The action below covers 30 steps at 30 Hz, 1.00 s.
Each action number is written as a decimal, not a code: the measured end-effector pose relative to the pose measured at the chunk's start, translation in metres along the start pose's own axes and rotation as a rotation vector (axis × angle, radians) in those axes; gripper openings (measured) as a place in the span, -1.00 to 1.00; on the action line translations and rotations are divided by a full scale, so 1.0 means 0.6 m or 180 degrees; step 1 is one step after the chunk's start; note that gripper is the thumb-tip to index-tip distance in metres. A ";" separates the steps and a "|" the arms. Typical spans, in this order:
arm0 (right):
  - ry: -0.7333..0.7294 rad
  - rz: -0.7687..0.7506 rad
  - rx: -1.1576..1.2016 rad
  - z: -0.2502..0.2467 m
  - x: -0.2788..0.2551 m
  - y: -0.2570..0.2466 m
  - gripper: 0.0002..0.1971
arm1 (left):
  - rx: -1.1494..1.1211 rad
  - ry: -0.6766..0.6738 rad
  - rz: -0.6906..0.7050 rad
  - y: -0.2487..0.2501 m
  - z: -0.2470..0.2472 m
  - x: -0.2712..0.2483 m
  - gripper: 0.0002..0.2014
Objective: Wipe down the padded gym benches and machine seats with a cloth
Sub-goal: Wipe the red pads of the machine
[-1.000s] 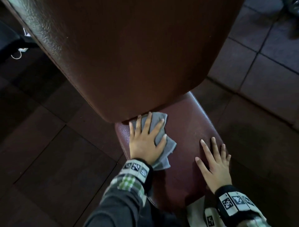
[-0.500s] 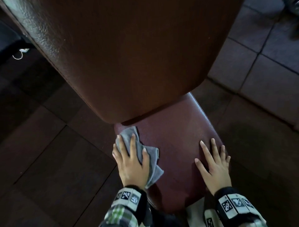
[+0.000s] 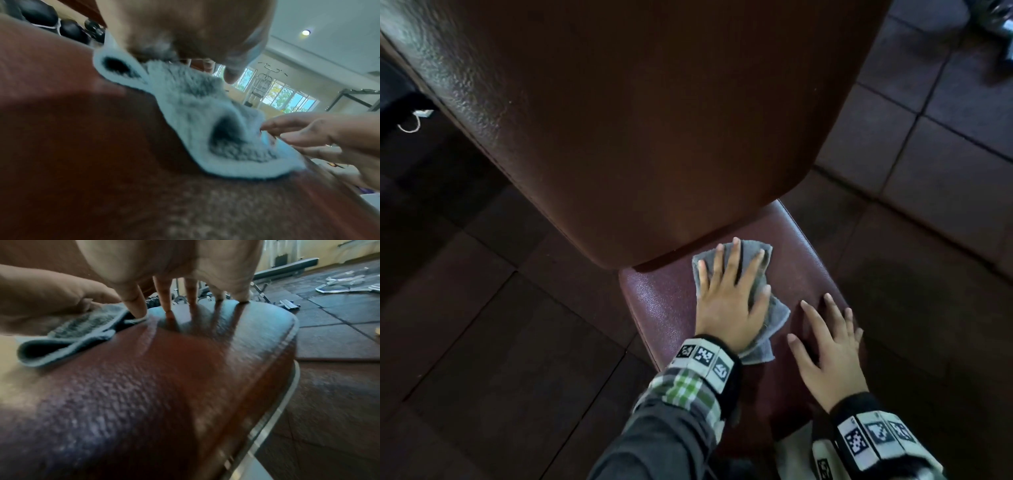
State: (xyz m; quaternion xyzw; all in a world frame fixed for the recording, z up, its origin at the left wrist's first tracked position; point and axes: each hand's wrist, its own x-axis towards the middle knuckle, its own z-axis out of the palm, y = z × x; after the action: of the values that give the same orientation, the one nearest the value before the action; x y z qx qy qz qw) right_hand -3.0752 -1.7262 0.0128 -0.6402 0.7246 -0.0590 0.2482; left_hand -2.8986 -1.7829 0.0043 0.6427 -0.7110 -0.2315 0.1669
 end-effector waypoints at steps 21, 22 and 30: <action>0.0083 -0.0479 -0.0293 -0.028 0.124 -0.048 -0.39 | 0.0616 0.0407 -0.0691 -0.145 -0.010 -0.073 -0.44; 0.0010 -0.0437 -0.0250 -0.034 0.141 -0.050 -0.38 | 0.0621 0.0419 -0.0692 -0.145 -0.010 -0.073 -0.44; -0.0742 -0.0084 0.0276 -0.072 0.328 -0.106 -0.58 | 0.0625 0.0405 -0.0692 -0.143 -0.010 -0.073 -0.45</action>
State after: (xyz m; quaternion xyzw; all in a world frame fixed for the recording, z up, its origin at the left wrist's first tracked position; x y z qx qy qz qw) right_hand -3.0484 -1.9357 0.0200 -0.6409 0.6791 -0.0187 0.3574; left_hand -2.8184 -1.7459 -0.0347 0.7425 -0.6444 -0.1364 0.1219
